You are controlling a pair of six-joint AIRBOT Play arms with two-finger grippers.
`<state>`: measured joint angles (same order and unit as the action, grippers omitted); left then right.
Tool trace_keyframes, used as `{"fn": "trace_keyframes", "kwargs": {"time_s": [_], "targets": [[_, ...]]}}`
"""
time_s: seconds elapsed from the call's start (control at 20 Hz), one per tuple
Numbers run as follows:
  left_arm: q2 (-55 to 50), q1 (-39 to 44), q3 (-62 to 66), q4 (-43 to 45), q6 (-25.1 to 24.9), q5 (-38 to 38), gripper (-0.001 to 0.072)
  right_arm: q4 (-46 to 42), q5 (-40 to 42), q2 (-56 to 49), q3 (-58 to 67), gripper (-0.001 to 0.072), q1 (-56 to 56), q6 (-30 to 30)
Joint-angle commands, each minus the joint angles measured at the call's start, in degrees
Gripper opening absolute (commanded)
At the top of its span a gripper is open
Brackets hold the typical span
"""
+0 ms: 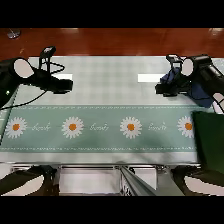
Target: Fold the shirts.
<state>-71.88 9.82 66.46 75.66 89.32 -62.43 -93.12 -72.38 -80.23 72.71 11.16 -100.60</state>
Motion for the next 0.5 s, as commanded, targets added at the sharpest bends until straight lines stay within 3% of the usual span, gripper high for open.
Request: {"fn": "trace_keyframes", "kwargs": {"time_s": [0.0,0.45], "targets": [[0.0,0.0,0.0,0.0,0.0,0.0,0.0023,0.0,0.0,0.0,0.0,0.0027,0.0,0.0],[0.0,0.0,0.0,0.0,0.0,0.0,0.0023,0.0,1.1,0.0,0.0,0.0027,0.0,0.0]]}}
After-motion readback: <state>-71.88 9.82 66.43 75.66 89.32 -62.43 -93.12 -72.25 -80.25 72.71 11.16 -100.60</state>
